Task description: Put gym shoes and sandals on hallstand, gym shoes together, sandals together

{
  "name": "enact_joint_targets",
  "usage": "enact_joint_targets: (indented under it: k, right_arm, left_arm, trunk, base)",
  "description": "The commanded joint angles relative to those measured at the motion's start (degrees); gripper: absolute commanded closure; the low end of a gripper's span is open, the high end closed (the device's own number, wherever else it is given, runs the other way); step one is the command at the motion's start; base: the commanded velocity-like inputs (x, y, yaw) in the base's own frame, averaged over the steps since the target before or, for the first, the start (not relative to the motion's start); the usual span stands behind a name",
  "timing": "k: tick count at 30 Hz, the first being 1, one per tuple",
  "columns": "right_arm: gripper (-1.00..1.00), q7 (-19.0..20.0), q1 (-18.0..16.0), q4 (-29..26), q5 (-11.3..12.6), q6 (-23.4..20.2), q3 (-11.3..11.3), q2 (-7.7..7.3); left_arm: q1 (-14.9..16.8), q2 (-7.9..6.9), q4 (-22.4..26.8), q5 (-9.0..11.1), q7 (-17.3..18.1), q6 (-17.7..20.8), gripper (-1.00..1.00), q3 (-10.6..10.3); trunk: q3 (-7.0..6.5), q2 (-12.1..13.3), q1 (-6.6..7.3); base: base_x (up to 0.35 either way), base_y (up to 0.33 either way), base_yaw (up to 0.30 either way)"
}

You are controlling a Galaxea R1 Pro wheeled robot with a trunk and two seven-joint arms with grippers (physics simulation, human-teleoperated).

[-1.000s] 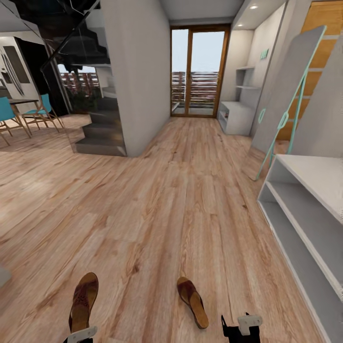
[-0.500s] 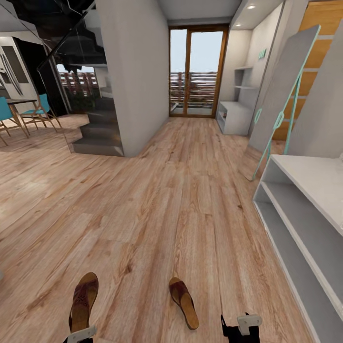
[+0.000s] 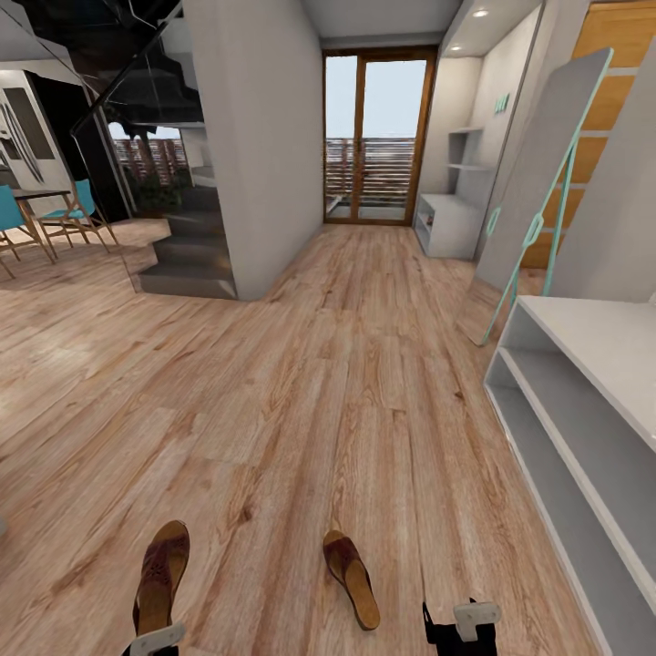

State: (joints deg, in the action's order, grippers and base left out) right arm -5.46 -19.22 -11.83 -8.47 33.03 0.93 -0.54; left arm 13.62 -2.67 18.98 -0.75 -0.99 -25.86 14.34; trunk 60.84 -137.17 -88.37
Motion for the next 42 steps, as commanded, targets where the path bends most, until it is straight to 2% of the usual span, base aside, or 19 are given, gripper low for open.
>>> enact_joint_targets:
  k: [1, 10, 13, 16, 21, 24, 28, 30, 33, 38, 42]
  right_arm:
    - [-1.00, -0.42, -0.03, 0.05, -0.60, 0.09, 0.08, 0.01]
    - [-1.00, -0.10, -0.09, -0.40, -0.66, -0.07, -0.02, 0.02]
    - [-1.00, 0.04, -0.08, -1.36, -0.73, -0.21, -0.32, 0.01]
    - [-1.00, 0.20, -0.05, -3.67, -1.23, -1.70, -1.04, 0.01]
    - [-1.00, 2.26, -0.07, -8.73, -2.34, -10.14, -2.28, 0.03]
    - [-1.00, 6.19, -0.29, -13.91, -2.70, -19.64, -2.74, 0.09]
    - [-1.00, 9.99, -0.53, -19.16, -2.81, -27.15, -2.88, 0.24]
    - [-1.00, 11.77, -0.95, -23.44, -2.85, -31.46, -2.94, 0.44]
    - [-1.00, 12.25, -1.08, -24.32, -2.86, -32.39, -3.03, 0.50]
    - [-1.00, 12.65, -1.17, -24.71, -2.92, -33.00, -6.32, 0.52]
    - [-1.00, 12.60, -1.17, -24.73, -2.88, -33.02, -6.87, 0.50]
  left_arm:
    - [0.10, 0.01, -0.06, -0.26, -0.09, -0.03, 1.00, 0.06]
    - [1.00, -0.15, 0.51, -0.99, 0.83, 0.89, 1.00, -0.46]
    - [3.27, -0.39, 0.70, -1.80, 2.33, 1.95, 1.00, -0.54]
    - [6.77, -0.96, 0.58, -2.87, 4.58, 4.90, 1.00, -0.55]
    - [12.01, -2.19, 0.69, -3.76, 7.62, 12.00, 1.00, -0.54]
    - [15.96, -2.87, 0.82, -3.97, 9.06, 17.44, 1.00, -0.54]
    - [19.84, -3.13, 0.81, -4.48, 9.99, 20.89, 1.00, -0.58]
    - [23.06, -3.10, 0.89, -5.39, 10.45, 23.44, 1.00, -0.57]
    - [23.86, -2.93, 0.99, -5.73, 10.42, 23.75, 1.00, -0.69]
    - [24.09, -2.59, 0.92, -6.50, 10.49, 23.89, 1.00, -0.78]
    - [24.09, -2.45, 0.90, -6.54, 10.56, 23.92, 1.00, -0.60]
  trunk:
    - [0.04, -0.02, 0.01]
    - [0.04, -0.02, 0.01]
    - [0.04, -0.02, 0.01]
    - [0.04, -0.02, 0.01]
    - [0.04, -0.02, 0.01]
    - [0.04, -0.02, 0.01]
    - [0.04, -0.02, 0.01]
    - [0.04, -0.02, 0.01]
    - [0.04, -0.02, 0.01]
    - [0.04, -0.02, 0.01]
    - [0.05, -0.02, 0.01]
  base:
    - [0.000, 0.000, 0.000]
    - [0.000, 0.000, 0.000]
    - [0.000, 0.000, 0.000]
    - [0.000, 0.000, 0.000]
    - [0.000, 0.000, 0.000]
    - [0.000, 0.000, 0.000]
    - [0.000, 0.000, 0.000]
    - [0.000, 0.000, 0.000]
    - [0.000, 0.000, 0.000]
    - [0.067, 0.000, 0.000]
    - [0.094, 0.000, 0.010]
